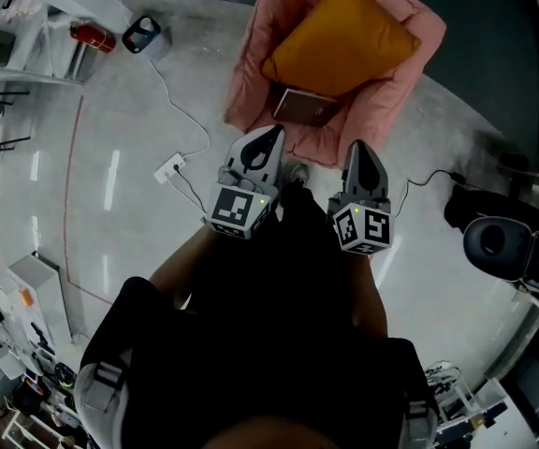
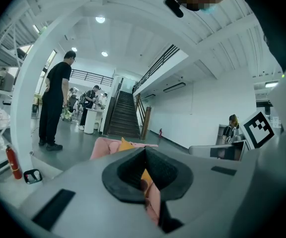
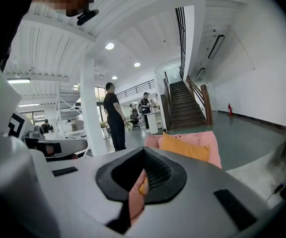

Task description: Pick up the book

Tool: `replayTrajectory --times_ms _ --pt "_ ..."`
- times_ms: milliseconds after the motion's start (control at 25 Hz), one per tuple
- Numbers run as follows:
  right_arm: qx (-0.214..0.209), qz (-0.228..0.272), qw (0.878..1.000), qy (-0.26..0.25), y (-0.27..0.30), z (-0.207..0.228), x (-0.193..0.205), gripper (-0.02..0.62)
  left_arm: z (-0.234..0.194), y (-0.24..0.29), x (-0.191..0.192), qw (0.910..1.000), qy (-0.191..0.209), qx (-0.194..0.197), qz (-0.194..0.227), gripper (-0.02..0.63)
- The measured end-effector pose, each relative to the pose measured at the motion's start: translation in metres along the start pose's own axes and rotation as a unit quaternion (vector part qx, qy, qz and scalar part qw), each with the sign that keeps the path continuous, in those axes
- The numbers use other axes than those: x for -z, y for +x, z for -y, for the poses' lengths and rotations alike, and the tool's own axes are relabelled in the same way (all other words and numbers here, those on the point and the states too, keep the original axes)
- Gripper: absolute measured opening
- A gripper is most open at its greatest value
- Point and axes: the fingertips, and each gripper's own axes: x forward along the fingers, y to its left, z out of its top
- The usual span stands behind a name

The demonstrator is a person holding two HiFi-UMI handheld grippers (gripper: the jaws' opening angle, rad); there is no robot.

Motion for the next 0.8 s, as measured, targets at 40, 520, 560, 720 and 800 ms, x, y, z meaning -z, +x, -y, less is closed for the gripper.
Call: replayTrajectory --times_ms 40,520,560,720,800 --pt "-0.001 -0.002 1.000 0.001 0.002 0.003 0.001 0.002 0.000 0.003 0.002 1.0000 0.000 -0.001 -0.004 0.008" --pt "-0.031 -0.041 0.998 0.030 0.036 0.035 0.030 0.002 0.002 0.059 0.039 0.9990 -0.017 -0.018 -0.037 0.008" --pt "-0.033 -0.045 0.998 0.031 0.039 0.038 0.032 0.002 0.001 0.063 0.043 0.9988 -0.019 -0.020 -0.039 0.008" --pt "-0.038 -0.059 0.997 0.034 0.054 0.050 0.044 0.002 -0.003 0.081 0.056 0.9980 -0.026 -0.027 -0.052 0.008" --pt "-0.039 -0.066 0.996 0.036 0.064 0.054 0.050 0.002 -0.006 0.089 0.064 0.9976 -0.025 -0.026 -0.059 0.008"
